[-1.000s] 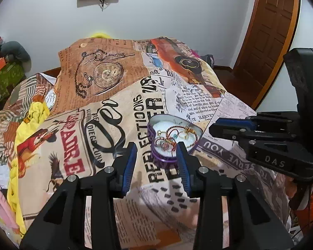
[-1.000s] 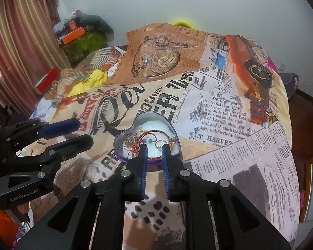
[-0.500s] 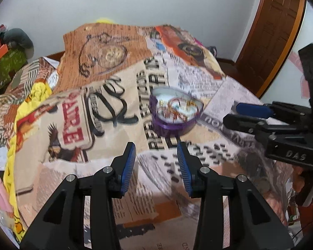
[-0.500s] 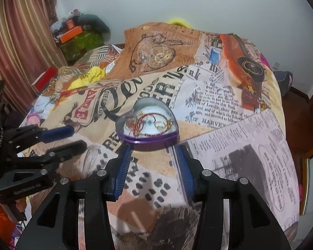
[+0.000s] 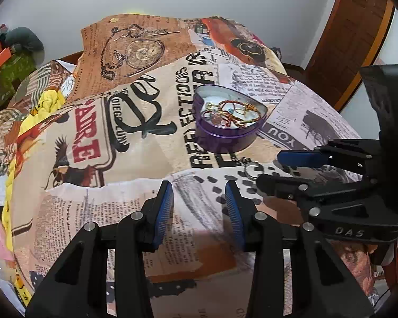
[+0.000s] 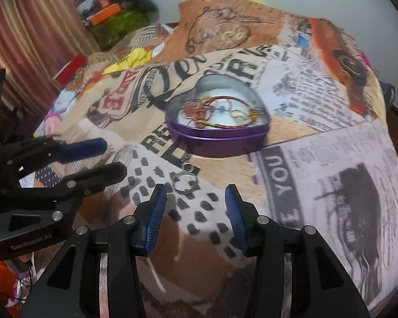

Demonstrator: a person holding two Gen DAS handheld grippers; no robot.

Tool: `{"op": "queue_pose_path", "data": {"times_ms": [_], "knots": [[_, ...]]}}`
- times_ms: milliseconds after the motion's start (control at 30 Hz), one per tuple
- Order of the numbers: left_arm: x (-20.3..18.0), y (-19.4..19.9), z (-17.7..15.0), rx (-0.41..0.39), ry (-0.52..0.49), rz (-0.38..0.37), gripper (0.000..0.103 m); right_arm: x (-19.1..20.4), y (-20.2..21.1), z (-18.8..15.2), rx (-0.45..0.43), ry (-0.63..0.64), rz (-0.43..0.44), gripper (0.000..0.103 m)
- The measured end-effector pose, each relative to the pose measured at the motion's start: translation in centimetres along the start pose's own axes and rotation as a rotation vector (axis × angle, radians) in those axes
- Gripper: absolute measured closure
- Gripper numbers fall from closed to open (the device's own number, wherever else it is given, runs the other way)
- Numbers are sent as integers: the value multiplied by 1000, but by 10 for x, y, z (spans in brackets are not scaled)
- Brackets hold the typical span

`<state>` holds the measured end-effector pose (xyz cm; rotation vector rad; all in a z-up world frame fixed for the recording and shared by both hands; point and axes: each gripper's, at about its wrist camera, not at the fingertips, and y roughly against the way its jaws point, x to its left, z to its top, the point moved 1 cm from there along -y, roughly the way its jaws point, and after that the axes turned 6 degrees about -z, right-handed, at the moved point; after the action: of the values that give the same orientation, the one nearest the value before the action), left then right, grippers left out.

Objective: Organize jewelry
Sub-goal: 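Grasp a silver ring with the right tool while the left tool grasps a small ring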

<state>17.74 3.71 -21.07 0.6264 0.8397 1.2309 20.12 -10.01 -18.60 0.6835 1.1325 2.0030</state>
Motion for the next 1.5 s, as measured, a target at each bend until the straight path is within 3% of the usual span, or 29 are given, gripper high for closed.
{"op": "queue_pose_path", "data": {"times_ms": [67, 167, 267, 767, 833, 1367, 1500], "knots": [[2, 0, 0, 2, 3, 0, 63, 3, -3, 1, 6, 22, -3, 61], [2, -1, 0, 2, -4, 0, 63, 5, -8, 3, 11, 45, -16, 77], [-2, -4, 2, 5, -19, -8, 63, 3, -7, 1, -3, 52, -14, 83], [-37, -36, 19, 56, -86, -76, 63, -45, 24, -10, -105, -80, -66, 83], [-40, -42, 21, 66, -90, -86, 73, -49, 26, -11, -113, -92, -71, 83], [-52, -66, 29, 87, -129, -50, 84, -59, 25, -13, -151, -97, -57, 83], [-52, -70, 31, 87, -134, -44, 92, -59, 25, -13, -151, -99, -57, 83]]}}
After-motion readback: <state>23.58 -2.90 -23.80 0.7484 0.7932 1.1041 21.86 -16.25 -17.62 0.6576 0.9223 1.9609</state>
